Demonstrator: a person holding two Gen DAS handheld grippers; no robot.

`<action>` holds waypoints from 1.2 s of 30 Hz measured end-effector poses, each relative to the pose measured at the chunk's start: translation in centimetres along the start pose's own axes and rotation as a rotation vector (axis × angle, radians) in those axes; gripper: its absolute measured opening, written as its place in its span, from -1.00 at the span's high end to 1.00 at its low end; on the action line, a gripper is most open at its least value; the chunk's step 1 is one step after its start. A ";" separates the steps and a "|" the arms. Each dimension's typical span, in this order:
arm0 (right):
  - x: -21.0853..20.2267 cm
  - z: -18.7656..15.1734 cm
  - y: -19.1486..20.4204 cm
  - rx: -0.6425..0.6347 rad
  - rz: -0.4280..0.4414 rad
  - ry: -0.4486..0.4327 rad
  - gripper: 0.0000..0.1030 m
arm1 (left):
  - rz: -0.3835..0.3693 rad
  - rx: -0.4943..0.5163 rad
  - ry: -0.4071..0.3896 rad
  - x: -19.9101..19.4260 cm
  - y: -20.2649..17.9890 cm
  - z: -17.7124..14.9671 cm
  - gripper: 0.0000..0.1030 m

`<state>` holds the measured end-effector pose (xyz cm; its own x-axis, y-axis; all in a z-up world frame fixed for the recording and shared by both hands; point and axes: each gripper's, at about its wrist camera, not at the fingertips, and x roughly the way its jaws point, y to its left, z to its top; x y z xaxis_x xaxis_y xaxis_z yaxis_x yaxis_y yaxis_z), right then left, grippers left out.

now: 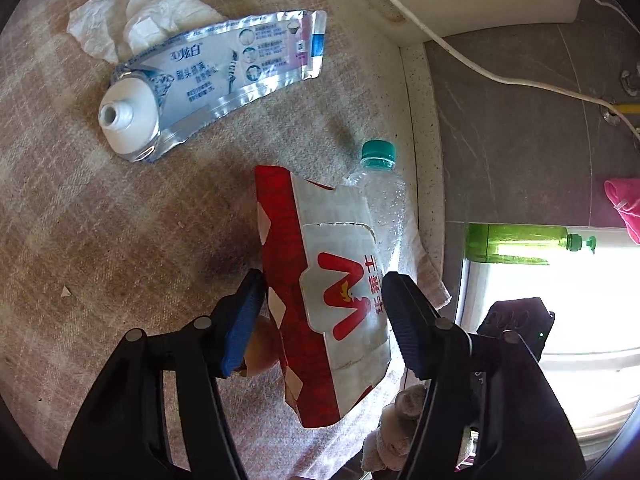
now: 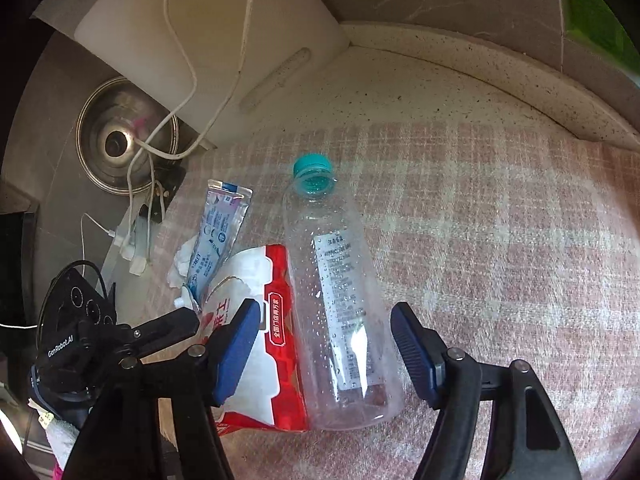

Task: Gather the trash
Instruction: 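Grasp the red-and-white wrapper with the left tool while the right tool grasps the clear bottle, then lift the wrapper and bottle and carry both over the blue basket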

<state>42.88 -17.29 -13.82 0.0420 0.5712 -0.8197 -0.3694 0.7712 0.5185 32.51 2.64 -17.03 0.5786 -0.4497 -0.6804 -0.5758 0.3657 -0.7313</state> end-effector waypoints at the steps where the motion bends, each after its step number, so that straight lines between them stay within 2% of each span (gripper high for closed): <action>1: 0.1 0.0 -0.1 0.001 -0.003 -0.001 -0.39 | 0.016 0.011 -0.011 -0.1 -0.2 -0.1 0.17; 3: 0.2 0.2 -0.5 0.010 -0.001 -0.003 -0.34 | 0.025 0.018 -0.029 -0.2 -0.5 0.1 0.32; 5: 0.3 0.3 -0.7 0.015 -0.029 -0.001 -0.08 | 0.024 0.022 -0.039 -0.4 -0.3 0.2 0.41; 6: 0.3 0.2 -0.9 0.013 -0.025 0.003 -0.03 | 0.026 0.035 -0.038 -0.5 -0.2 0.2 0.42; 9: 0.1 -0.1 -1.3 0.024 -0.014 0.001 -0.03 | 0.032 0.073 -0.046 -0.5 -0.7 0.0 0.42; 12: -0.2 -0.4 -1.9 0.055 -0.003 -0.009 -0.01 | 0.026 0.070 -0.055 -0.2 -1.0 0.0 0.40; 13: -0.3 -0.5 -2.0 0.066 0.001 -0.015 -0.01 | 0.044 0.098 -0.061 -0.1 -1.3 0.0 0.43; 14: -0.5 -0.5 -2.2 0.074 0.001 -0.022 0.00 | 0.066 0.133 -0.069 -0.1 -1.8 -0.1 0.54; 16: -0.9 -0.7 -2.5 0.097 0.004 -0.037 0.01 | 0.073 0.161 -0.077 -0.2 -2.2 -0.5 0.68; 20: -2.3 -1.0 -3.0 0.113 -0.005 -0.070 0.02 | 0.047 0.173 -0.084 -0.5 -2.7 -0.9 0.71; 27: -5.3 -2.1 -3.8 0.137 -0.015 -0.126 0.04 | 0.049 0.243 -0.125 -3.8 -3.4 -1.4 0.72; 36: -6.8 -5.3 -2.8 0.101 -0.034 -0.125 0.06 | 0.056 0.305 -0.169 -8.7 -2.2 -3.2 0.73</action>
<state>38.69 -24.84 -11.03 0.1708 0.5701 -0.8036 -0.2706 0.8114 0.5181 26.83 3.13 -9.35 0.6527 -0.2903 -0.6998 -0.4250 0.6244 -0.6554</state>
